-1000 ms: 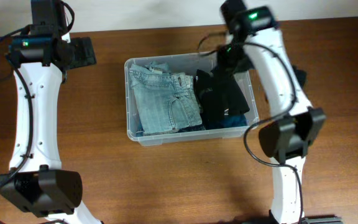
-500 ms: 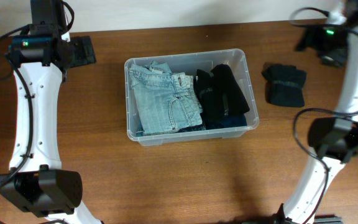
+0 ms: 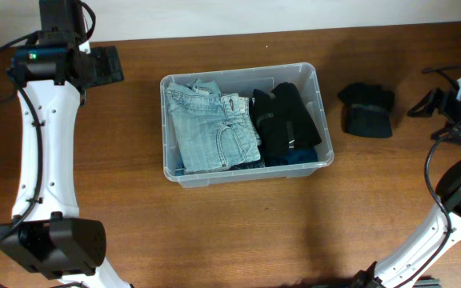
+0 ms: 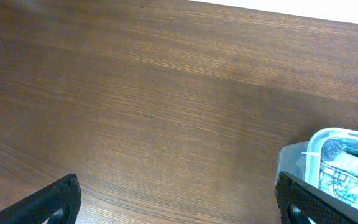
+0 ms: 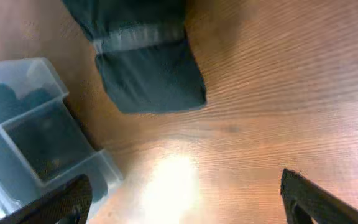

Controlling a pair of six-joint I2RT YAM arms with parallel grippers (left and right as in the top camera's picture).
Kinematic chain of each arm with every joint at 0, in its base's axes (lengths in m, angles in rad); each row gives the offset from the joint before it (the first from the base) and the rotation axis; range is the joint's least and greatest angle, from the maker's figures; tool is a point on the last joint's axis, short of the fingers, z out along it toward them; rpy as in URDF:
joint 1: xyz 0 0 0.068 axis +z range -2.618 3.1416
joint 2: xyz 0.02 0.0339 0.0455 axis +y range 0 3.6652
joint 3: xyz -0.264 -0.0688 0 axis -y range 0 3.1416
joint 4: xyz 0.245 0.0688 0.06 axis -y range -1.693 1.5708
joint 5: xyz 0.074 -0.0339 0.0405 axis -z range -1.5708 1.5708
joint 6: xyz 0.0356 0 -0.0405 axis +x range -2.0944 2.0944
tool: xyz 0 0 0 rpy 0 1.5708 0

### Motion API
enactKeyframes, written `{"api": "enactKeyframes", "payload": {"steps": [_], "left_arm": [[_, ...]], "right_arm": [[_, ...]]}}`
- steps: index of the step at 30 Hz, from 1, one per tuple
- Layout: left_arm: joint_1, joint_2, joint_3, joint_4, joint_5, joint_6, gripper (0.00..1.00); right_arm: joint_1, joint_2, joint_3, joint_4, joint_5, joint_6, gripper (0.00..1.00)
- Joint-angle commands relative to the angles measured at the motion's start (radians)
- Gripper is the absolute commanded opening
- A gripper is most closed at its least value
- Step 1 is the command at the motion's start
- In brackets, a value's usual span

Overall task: Pack container
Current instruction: 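Return the right gripper to the second black garment and grasp it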

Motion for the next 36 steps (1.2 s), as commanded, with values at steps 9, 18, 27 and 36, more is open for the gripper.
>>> {"api": "enactKeyframes", "payload": {"steps": [9,18,27,36], "left_arm": [[0.006,-0.016,0.011,0.032,0.000,-0.005,0.99],[0.005,-0.016,0.011,0.037,0.001,-0.005,0.99],[0.005,-0.016,0.011,0.036,0.001,-0.005,0.99],[0.005,-0.016,0.011,0.036,0.005,-0.005,0.99]], "right_arm": [[0.121,-0.001,-0.129,0.265,-0.031,-0.136,0.84],[0.267,0.000,-0.132,0.348,0.287,-0.020,0.81],[0.262,0.041,-0.137,0.346,0.343,0.093,0.80],[0.269,0.079,-0.204,0.354,0.317,0.133,0.59]]}}
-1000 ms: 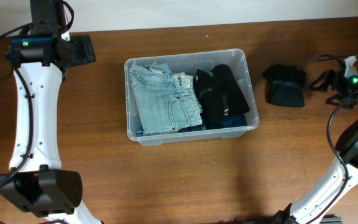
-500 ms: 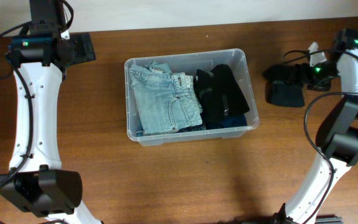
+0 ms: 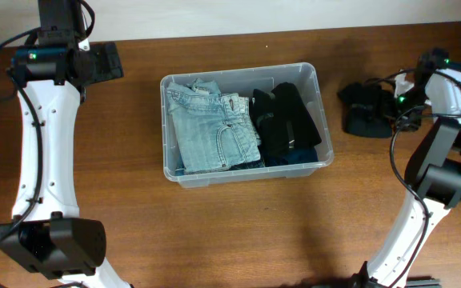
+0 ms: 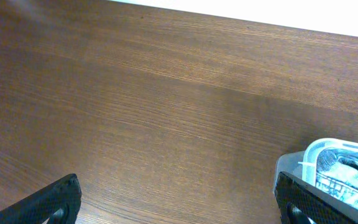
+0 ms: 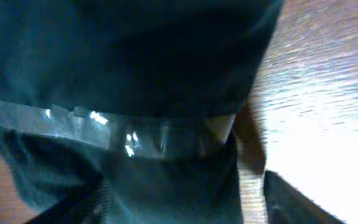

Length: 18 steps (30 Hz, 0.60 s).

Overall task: Pack container
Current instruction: 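Return the right gripper to the second black garment and grasp it, then carry the black garment into the bin and lower it on the stack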

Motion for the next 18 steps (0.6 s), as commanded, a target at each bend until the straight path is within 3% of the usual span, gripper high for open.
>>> {"api": "enactKeyframes", "payload": {"steps": [1,3,5,10,18], "left_arm": [[0.005,-0.016,0.011,0.005,0.005,-0.005,0.99],[0.005,-0.016,0.011,0.005,0.005,-0.005,0.99],[0.005,-0.016,0.011,0.005,0.005,-0.005,0.99],[0.005,-0.016,0.011,0.006,0.005,-0.005,0.99],[0.005,-0.016,0.011,0.006,0.004,-0.005,0.99]], "right_arm": [[0.005,0.018,-0.017,-0.003,-0.004,0.032,0.45],[0.005,0.018,-0.017,-0.005,-0.012,0.037,0.30],[0.005,0.018,-0.017,-0.010,-0.014,0.059,0.06],[0.005,0.009,0.012,-0.041,-0.132,0.058,0.04],[0.032,-0.097,0.309,-0.306,-0.291,0.023,0.04]]}}
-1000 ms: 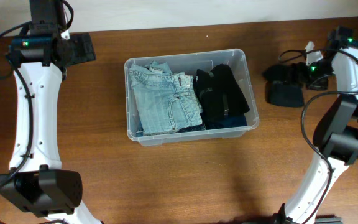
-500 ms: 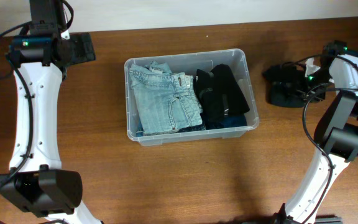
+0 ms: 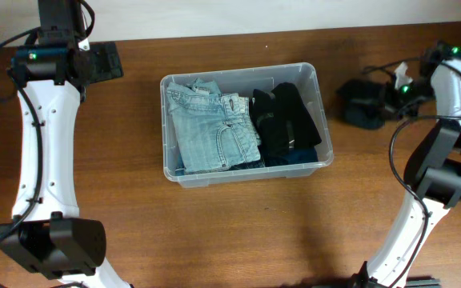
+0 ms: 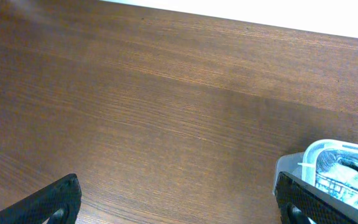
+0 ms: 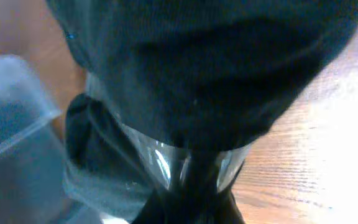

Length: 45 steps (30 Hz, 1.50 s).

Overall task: Pack container
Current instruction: 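Carry the black garment into the bin and lower it on the stack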

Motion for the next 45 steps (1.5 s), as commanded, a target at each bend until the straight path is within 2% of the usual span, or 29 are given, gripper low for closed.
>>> {"api": "enactKeyframes", "payload": {"steps": [1,6,13,17,20,25,45], "left_arm": [[0.005,-0.016,0.011,0.003,0.004,-0.005,0.99],[0.006,-0.016,0.011,0.013,0.003,-0.005,0.99],[0.006,-0.016,0.011,0.028,0.000,-0.005,0.99],[0.006,-0.016,0.011,0.028,0.000,-0.005,1.00],[0.006,-0.016,0.011,0.028,0.000,-0.005,0.99],[0.006,-0.016,0.011,0.028,0.000,-0.005,0.99],[0.006,-0.016,0.011,0.028,0.000,-0.005,0.99]], "right_arm": [[0.030,-0.105,0.161,-0.105,-0.080,-0.026,0.04],[0.111,-0.179,0.359,-0.284,-0.084,-0.029,0.04],[0.341,-0.243,0.397,-0.323,-0.082,-0.014,0.04],[0.489,-0.243,0.385,-0.323,0.118,0.126,0.04],[0.549,-0.243,0.378,-0.323,0.224,0.186,0.04],[0.596,-0.243,0.323,-0.323,0.317,0.208,0.04],[0.666,-0.308,0.017,-0.278,0.322,0.200,0.04]]}}
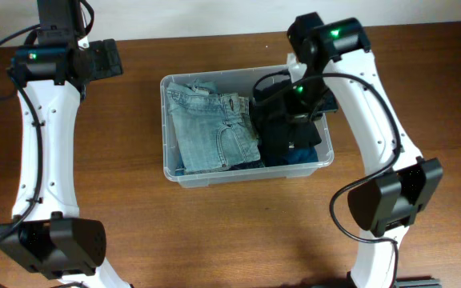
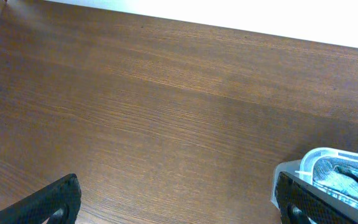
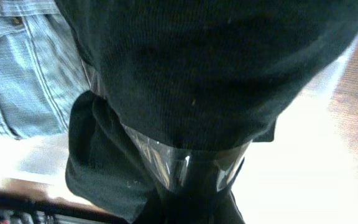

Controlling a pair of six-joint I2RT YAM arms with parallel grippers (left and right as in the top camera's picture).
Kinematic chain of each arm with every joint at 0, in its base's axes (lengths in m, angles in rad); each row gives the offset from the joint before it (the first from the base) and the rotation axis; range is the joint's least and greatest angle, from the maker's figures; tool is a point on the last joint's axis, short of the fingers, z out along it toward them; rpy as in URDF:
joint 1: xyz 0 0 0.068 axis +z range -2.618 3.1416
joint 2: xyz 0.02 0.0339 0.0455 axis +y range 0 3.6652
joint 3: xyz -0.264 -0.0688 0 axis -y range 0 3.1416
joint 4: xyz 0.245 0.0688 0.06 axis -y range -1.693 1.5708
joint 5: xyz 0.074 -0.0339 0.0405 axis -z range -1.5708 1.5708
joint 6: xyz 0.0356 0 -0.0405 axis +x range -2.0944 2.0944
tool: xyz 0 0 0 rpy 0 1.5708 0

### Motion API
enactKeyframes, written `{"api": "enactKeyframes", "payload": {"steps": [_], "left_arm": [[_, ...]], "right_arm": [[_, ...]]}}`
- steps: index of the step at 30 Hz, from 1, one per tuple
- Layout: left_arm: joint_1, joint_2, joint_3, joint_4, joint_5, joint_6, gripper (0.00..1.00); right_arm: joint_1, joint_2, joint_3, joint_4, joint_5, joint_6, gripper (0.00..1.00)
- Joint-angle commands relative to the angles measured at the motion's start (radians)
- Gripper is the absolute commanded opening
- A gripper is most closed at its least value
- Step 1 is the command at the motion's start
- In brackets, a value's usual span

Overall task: Pack container
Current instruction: 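Carry the black garment into the bin and lower it on the stack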

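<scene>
A clear plastic container (image 1: 238, 70) stands mid-table with folded light-blue jeans (image 1: 214, 132) in its left half and dark clothes (image 1: 294, 136) in its right half. My right gripper (image 1: 296, 92) hangs over the right half, shut on a black folded garment (image 3: 216, 62) that fills the right wrist view; the jeans (image 3: 23, 68) show beside it. My left gripper (image 2: 179, 202) stands open over bare wood at the back left, empty, with the container's corner (image 2: 303, 167) at its right.
The wooden table (image 1: 214, 232) runs to a pale wall along the back edge. The left arm's links (image 1: 42, 144) run down the left side, and the right arm (image 1: 374, 120) reaches in from the right of the container.
My right gripper, shut on the black garment, was at the table's right side by the back edge. It now holds that garment over the container's right half. The left gripper hardly moved.
The black garment first lay on the table right of the container, with my right gripper open at the far right edge. Then the gripper was down on the garment, then shut on it and raised. Now the garment hangs over the container.
</scene>
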Motion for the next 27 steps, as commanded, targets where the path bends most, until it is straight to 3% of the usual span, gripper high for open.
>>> {"api": "enactKeyframes", "payload": {"steps": [1,3,4,6,13,15,16,17,18,21,27], "left_arm": [[0.006,-0.016,0.011,0.002,0.000,-0.005,1.00],[0.006,-0.016,0.011,0.002,0.000,-0.005,0.99],[0.006,-0.016,0.011,0.002,0.000,-0.005,0.99],[0.006,-0.016,0.011,0.002,0.000,-0.005,0.99],[0.006,-0.016,0.011,0.003,0.000,-0.005,0.99],[0.006,-0.016,0.011,0.002,0.000,-0.005,0.99],[0.006,-0.016,0.011,0.002,0.000,-0.005,0.99],[0.006,-0.016,0.011,0.002,0.000,-0.005,0.99],[0.006,-0.016,0.011,0.002,0.000,-0.005,0.99],[0.006,-0.016,0.011,0.002,0.000,-0.005,0.99],[0.006,-0.016,0.011,0.003,0.000,-0.005,0.99]], "right_arm": [[0.003,-0.028,-0.055,0.041,0.020,0.009,0.04],[0.000,-0.028,-0.083,0.075,0.026,0.009,0.12],[-0.002,-0.028,-0.087,0.078,0.032,0.009,0.32],[-0.011,-0.027,-0.087,0.078,0.071,0.008,0.55],[-0.056,-0.027,0.059,0.036,0.086,0.006,0.58],[-0.056,-0.027,0.131,0.040,0.086,-0.003,0.57],[-0.053,-0.027,0.151,0.049,0.083,-0.003,0.51],[-0.051,-0.027,0.156,0.058,0.081,-0.003,0.45],[-0.042,-0.023,0.151,0.077,0.074,-0.003,0.24],[-0.033,0.002,0.132,0.082,0.075,-0.003,0.05],[-0.034,0.051,-0.091,0.220,0.064,-0.003,0.04]]}}
